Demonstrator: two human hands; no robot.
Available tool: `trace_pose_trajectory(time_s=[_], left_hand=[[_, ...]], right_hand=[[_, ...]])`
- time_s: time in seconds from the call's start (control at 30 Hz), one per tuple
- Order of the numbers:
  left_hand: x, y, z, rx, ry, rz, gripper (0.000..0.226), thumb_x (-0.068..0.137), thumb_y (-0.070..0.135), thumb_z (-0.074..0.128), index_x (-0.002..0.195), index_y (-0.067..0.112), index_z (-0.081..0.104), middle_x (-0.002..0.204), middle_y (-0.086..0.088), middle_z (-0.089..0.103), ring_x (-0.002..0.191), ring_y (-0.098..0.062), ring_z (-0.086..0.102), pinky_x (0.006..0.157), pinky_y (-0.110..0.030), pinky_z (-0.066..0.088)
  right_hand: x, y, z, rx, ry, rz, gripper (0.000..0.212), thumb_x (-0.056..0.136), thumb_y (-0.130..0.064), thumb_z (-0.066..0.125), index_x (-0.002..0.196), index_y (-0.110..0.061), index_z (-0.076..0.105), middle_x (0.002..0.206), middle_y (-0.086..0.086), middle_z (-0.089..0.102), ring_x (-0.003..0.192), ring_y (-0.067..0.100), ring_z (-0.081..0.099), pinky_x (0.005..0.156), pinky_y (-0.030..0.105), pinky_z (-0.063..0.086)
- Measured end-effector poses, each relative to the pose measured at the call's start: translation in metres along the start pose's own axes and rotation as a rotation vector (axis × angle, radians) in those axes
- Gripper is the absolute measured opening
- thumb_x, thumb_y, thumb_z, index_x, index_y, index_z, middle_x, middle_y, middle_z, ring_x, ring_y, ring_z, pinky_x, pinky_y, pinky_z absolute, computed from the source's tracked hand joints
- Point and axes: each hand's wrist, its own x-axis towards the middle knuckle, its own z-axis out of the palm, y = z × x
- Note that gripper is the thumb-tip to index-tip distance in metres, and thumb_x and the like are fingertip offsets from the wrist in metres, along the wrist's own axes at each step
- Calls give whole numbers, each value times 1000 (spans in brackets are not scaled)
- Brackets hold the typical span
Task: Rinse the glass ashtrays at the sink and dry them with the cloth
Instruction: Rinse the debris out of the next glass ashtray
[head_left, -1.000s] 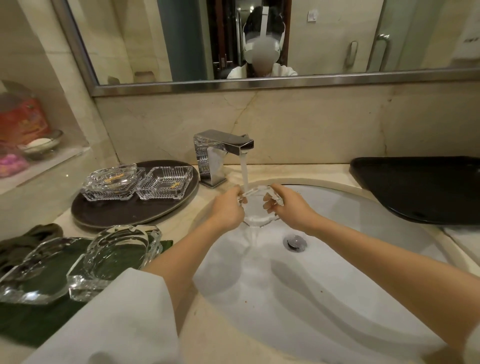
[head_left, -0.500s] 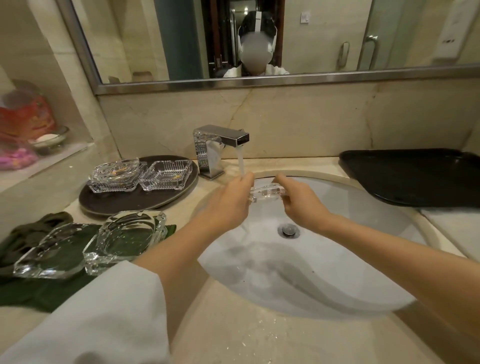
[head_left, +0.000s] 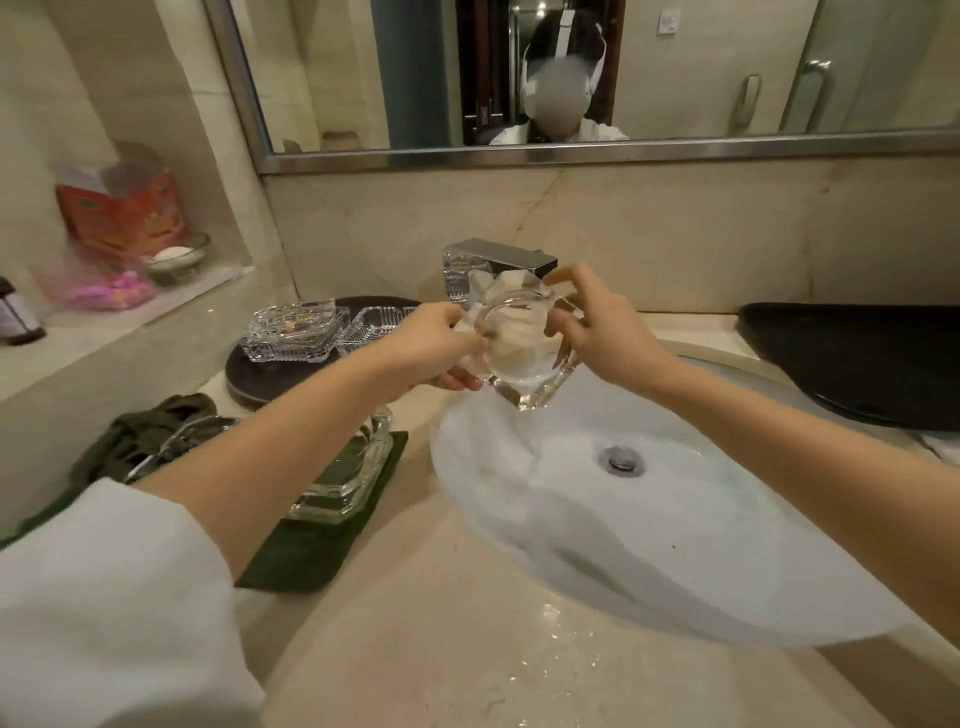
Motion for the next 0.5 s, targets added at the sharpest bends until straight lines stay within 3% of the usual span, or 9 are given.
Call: trace_pose_trajectory(time_s=[0.07, 0.17, 0.33, 0.43, 0.5], left_hand=[[-5, -3, -18, -96, 8, -86, 21, 92, 15, 56, 110, 5, 55, 88, -7, 60, 57, -12, 61, 46, -17, 48], [-15, -13, -50, -82, 57, -128, 13, 91, 21, 56, 95, 9, 57, 82, -6, 58, 57, -11, 55, 44, -16, 43], [-35, -40, -99, -34, 153, -233, 19, 91, 33, 54, 98, 15, 57, 77, -6, 48, 56, -11, 42, 49, -19, 42], [-49, -59, -125, -25, 114, -305, 23, 90, 31, 56, 102, 12, 55, 83, -7, 49, 54, -11, 42, 39, -16, 41], [-58, -72, -144, 65, 140, -313, 23, 88, 31, 58, 97, 10, 57, 84, -7, 51, 60, -13, 43, 43, -21, 47]], right_hand=[[8, -16, 4, 78, -53, 81, 24, 96, -14, 44, 120, -12, 46, 81, 1, 64, 62, 18, 60, 53, 25, 46], [16, -42, 21, 176, -140, 141, 24, 97, -16, 44, 120, -9, 46, 82, 3, 63, 50, 15, 60, 41, 20, 41], [22, -86, 66, 243, -243, 151, 34, 93, -15, 50, 125, -4, 47, 90, 8, 62, 55, 12, 53, 45, 22, 44], [27, -111, 84, 314, -375, 198, 48, 91, -13, 52, 137, -9, 38, 87, 5, 58, 50, 9, 50, 40, 17, 37], [28, -128, 96, 354, -489, 234, 52, 91, -11, 51, 140, -13, 34, 81, 4, 58, 47, 10, 53, 38, 19, 36]])
